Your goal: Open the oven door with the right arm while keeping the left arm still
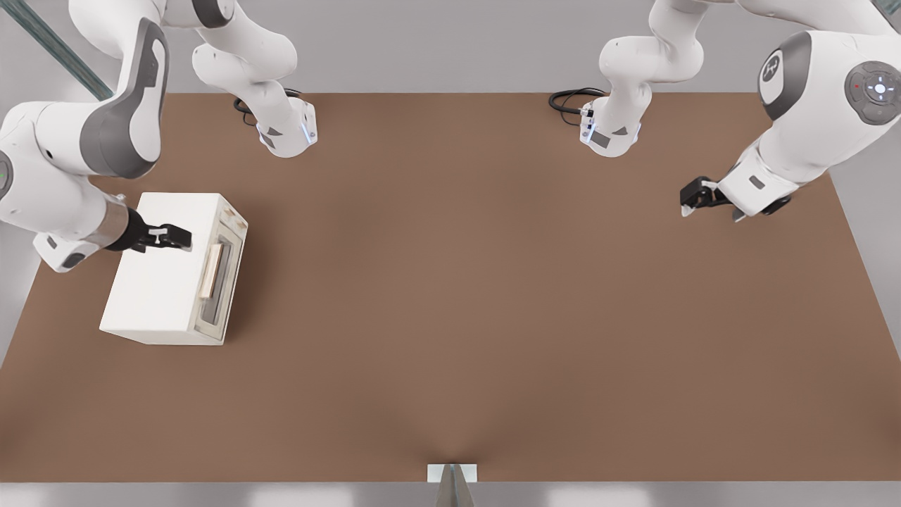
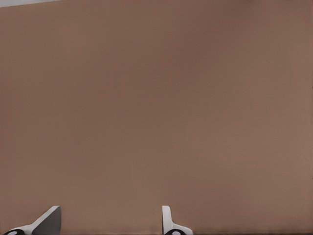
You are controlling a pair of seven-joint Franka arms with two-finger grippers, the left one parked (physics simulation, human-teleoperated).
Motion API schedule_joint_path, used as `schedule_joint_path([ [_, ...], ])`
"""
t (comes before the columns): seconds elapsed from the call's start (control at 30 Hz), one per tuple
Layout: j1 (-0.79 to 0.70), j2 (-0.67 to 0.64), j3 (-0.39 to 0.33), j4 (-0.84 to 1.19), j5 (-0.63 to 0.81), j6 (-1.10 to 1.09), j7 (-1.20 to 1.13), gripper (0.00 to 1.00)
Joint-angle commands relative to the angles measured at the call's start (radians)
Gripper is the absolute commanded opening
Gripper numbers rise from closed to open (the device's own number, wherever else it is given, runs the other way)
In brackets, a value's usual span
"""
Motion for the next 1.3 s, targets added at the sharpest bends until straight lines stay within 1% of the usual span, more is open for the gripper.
schedule_joint_path([
  [0.0, 0.002, -0.003, 0.0, 0.0, -0.003, 0.033, -0.068, 1.0],
  [0.03, 0.002, 0.009, 0.011, -0.02, 0.004, 0.033, -0.066, 1.0],
  [0.07, 0.006, 0.038, 0.024, -0.084, -0.006, 0.028, -0.053, 0.95],
  [0.1, 0.019, 0.098, 0.028, -0.086, -0.006, 0.02, -0.011, 0.35],
  [0.13, 0.074, 0.213, 0.028, -0.03, -0.176, 0.017, 0.072, 0.21],
  [0.17, 0.105, 0.285, 0.023, -0.003, -0.239, 0.019, 0.081, 0.21],
  [0.2, 0.108, 0.37, 0.017, 0.088, -0.336, 0.019, 0.066, 0.21],
  [0.27, 0.124, 0.485, 0.015, 0.186, -0.526, 0.023, 0.081, 0.21],
  [0.3, 0.138, 0.514, 0.017, 0.23, -0.577, 0.019, 0.177, 0.21],
  [0.37, 0.17, 0.529, 0.001, 0.255, -0.578, -0.013, 0.257, 0.21],
  [0.4, 0.198, 0.562, 0.003, 0.313, -0.578, -0.09, 0.297, 0.21],
  [0.47, 0.203, 0.565, 0.004, 0.313, -0.578, -0.122, 0.372, 0.21],
  [0.5, 0.203, 0.566, 0.004, 0.313, -0.578, -0.122, 0.386, 0.21],
  [0.57, 0.203, 0.605, -0.019, 0.309, -0.601, -0.125, 0.385, 0.21],
  [0.6, 0.207, 0.605, -0.017, 0.313, -0.605, -0.17, 0.385, 0.21],
  [0.63, 0.244, 0.589, -0.012, 0.304, -0.605, -0.213, 0.391, 0.21],
  [0.67, 0.266, 0.499, -0.002, 0.183, -0.611, -0.193, 0.438, 0.21],
  [0.7, 0.278, 0.424, 0.026, 0.066, -0.64, -0.159, 0.498, 0.21],
  [0.77, 0.293, 0.384, 0.029, -0.01, -0.673, -0.131, 0.532, 0.21],
  [0.83, 0.298, 0.373, 0.035, -0.04, -0.69, -0.118, 0.535, 0.21],
  [0.9, 0.299, 0.376, 0.044, -0.078, -0.727, -0.116, 0.576, 0.21],
  [0.93, 0.295, 0.388, 0.044, -0.084, -0.736, -0.082, 0.615, 0.21],
  [1.03, 0.299, 0.391, 0.046, -0.136, -0.733, -0.076, 0.664, 0.21],
  [1.27, 0.287, 0.387, 0.044, -0.205, -0.735, -0.078, 0.668, 0.21],
])
